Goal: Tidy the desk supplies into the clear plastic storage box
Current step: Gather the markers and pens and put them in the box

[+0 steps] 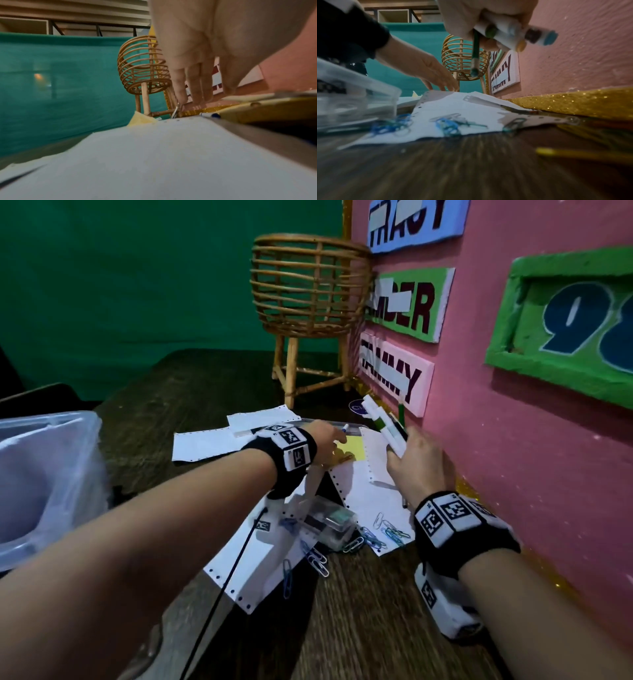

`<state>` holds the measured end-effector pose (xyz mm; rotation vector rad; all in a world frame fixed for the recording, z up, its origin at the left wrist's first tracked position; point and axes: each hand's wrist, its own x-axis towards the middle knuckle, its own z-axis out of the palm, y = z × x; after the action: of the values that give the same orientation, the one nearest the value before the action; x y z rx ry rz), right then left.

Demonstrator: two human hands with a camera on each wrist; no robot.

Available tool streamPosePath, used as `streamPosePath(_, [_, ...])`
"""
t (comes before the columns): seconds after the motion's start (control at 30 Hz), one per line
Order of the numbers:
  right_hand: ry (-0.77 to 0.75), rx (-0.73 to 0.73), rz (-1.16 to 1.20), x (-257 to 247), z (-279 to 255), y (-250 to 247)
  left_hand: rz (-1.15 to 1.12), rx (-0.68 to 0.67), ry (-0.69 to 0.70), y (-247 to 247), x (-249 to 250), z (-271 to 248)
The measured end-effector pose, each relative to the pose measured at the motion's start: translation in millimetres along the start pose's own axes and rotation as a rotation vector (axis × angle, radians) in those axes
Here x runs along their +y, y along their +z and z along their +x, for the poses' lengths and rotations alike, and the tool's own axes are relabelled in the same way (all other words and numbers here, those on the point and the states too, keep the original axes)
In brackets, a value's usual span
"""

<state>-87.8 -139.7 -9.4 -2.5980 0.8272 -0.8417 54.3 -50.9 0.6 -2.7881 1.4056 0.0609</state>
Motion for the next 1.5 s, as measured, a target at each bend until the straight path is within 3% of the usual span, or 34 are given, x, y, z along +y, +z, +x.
streamPosePath(0.2, [0.060,-0.023,0.022,0.2,9.3,4.3,0.134,-0.135,-0.003,18.9,1.0,28.9])
streamPosePath(0.4, [0.067,-0.070,0.024,-2.2,10.0,3.4,0.104,-0.013,-0.096,11.8,-9.3,26.5])
streamPosePath(0.57, [0.058,-0.072,0.023,-3.0,9.2,3.4,0.061,0.008,-0.095,18.7,-19.5,27.2])
streamPosePath(0.7, [0.047,-0.071,0.027,-2.8,9.3,4.7,0.130,-0.093,-0.101,25.0,-18.9,31.7])
streamPosePath(0.97, [0.055,-0.077,0.058,-1.0,10.7,6.6,0.085,-0.011,-0.203,18.4,-19.4,32.5])
streamPosePath(1.07, [0.055,-0.053,0.067,-1.7,10.6,5.3,-0.170,0.127,-0.269,14.1,-17.9,28.8])
streamPosePath(1.17, [0.030,-0.049,0.082,-1.8,11.1,4.2,-0.709,0.222,-0.239,10.6,-5.8,16.7])
streamPosePath(1.23, [0.018,-0.049,0.118,-1.8,11.9,4.2,-1.027,0.148,-0.111,9.5,7.8,4.4])
streamPosePath(1.37, [0.029,0.024,0.188,-1.9,12.8,3.2,-1.339,-0.092,0.088,9.9,23.3,-11.4])
streamPosePath(1.43, [0.019,0.066,0.221,-1.6,12.7,2.9,-1.353,-0.152,0.140,8.7,26.3,-13.9])
streamPosePath(1.5, [-0.011,0.051,0.201,-1.5,12.7,3.5,-1.201,-0.150,0.161,3.5,25.8,-15.7])
